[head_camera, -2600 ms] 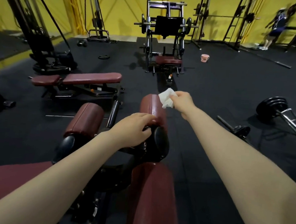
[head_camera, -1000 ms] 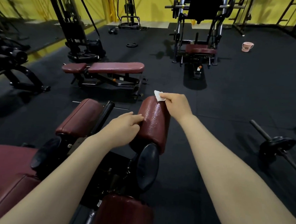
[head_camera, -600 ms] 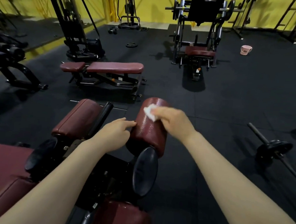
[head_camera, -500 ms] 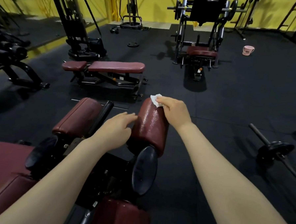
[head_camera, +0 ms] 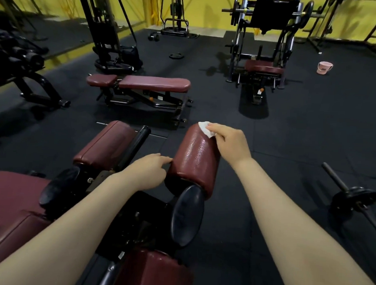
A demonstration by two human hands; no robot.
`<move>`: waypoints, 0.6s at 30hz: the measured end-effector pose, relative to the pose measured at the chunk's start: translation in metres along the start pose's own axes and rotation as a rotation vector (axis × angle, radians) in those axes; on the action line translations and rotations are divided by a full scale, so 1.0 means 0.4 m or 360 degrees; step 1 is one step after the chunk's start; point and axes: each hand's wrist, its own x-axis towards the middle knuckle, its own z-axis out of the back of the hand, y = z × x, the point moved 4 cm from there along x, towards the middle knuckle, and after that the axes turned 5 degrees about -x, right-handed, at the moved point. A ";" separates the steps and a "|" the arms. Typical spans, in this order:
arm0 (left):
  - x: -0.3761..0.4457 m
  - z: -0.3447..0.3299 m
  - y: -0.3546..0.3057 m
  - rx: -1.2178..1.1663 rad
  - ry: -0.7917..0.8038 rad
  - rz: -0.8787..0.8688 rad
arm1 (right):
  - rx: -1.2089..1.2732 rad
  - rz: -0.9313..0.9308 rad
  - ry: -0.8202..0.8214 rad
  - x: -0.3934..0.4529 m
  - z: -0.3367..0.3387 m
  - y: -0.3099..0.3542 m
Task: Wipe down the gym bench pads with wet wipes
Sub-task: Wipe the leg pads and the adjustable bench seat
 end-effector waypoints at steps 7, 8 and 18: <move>-0.008 0.015 -0.066 -0.0099 -0.0120 -0.0158 | 0.0135 0.0596 0.0231 -0.238 0.007 0.114; -0.009 0.013 -0.061 -0.0180 -0.0122 -0.0106 | 0.0120 0.0702 0.0281 -0.247 0.014 0.116; -0.008 0.023 -0.027 -0.0193 -0.0008 0.0141 | 0.0046 0.0068 0.0041 -0.017 -0.039 0.057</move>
